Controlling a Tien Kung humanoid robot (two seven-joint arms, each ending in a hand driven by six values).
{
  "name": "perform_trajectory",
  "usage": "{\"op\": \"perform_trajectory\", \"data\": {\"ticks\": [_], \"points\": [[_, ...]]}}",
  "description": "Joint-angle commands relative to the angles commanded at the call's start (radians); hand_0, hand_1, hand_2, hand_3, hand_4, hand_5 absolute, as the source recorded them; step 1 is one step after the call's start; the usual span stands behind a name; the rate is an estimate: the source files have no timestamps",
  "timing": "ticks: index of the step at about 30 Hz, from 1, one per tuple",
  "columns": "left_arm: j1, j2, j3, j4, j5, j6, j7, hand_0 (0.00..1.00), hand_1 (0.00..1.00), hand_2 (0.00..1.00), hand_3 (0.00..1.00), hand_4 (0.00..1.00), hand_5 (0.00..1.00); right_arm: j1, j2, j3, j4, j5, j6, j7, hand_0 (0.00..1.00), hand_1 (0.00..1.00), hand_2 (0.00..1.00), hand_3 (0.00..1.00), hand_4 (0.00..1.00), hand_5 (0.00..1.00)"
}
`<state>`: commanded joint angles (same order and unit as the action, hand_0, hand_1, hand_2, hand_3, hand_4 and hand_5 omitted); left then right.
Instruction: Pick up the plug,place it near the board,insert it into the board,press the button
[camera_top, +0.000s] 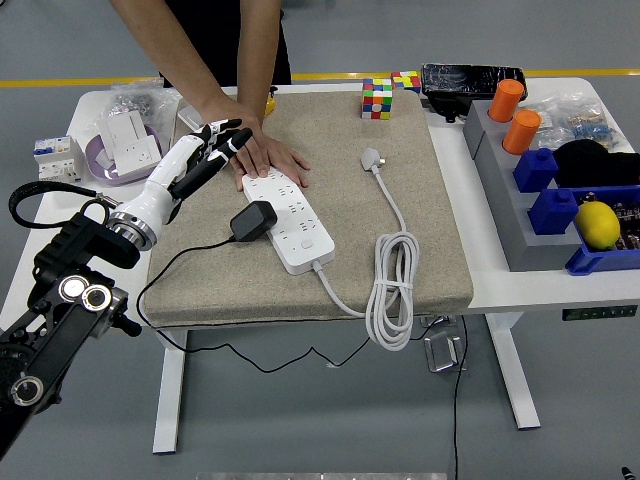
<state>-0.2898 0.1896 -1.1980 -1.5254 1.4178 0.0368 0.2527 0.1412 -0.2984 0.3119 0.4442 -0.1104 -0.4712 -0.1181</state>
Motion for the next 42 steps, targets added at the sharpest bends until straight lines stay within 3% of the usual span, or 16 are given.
{"op": "perform_trajectory", "data": {"ticks": [10, 14, 19, 23, 27, 42], "points": [[0.072, 0.018, -0.007, 0.005, 0.018, -0.012, 0.009, 0.959, 0.963, 0.916, 0.904, 0.998, 0.998, -0.001, 0.000, 0.008, -0.001, 0.000, 0.000, 0.001, 0.985, 0.853, 0.787, 0.799, 0.998, 0.998], [0.098, 0.020, -0.004, 0.018, 0.094, -0.028, 0.007, 0.959, 0.963, 0.916, 0.904, 0.998, 0.998, -0.001, 0.000, 0.012, -0.001, -0.002, -0.001, 0.001, 0.985, 0.853, 0.787, 0.799, 0.998, 0.998], [0.118, 0.022, 0.014, 0.042, 0.257, -0.070, -0.005, 0.972, 0.975, 0.935, 0.918, 0.998, 0.998, -0.004, 0.000, 0.013, -0.001, -0.001, 0.001, 0.002, 0.981, 0.851, 0.786, 0.799, 0.998, 0.998], [0.112, 0.023, 0.037, 0.052, 0.360, -0.085, -0.009, 0.998, 0.998, 0.966, 0.938, 0.998, 0.998, -0.001, 0.000, 0.013, -0.001, -0.002, 0.001, 0.002, 0.974, 0.848, 0.786, 0.798, 0.998, 0.998], [0.099, 0.024, 0.058, 0.064, 0.395, -0.082, -0.016, 0.998, 0.998, 0.966, 0.938, 0.998, 0.998, 0.001, 0.000, 0.012, -0.001, -0.004, 0.002, 0.003, 0.974, 0.848, 0.786, 0.798, 0.998, 0.998], [0.058, 0.018, 0.115, 0.150, 0.412, -0.056, -0.043, 0.998, 0.995, 0.962, 0.932, 0.998, 0.998, -0.003, -0.003, 0.005, -0.001, -0.001, 0.005, 0.006, 0.964, 0.845, 0.784, 0.798, 0.998, 0.998]]}}
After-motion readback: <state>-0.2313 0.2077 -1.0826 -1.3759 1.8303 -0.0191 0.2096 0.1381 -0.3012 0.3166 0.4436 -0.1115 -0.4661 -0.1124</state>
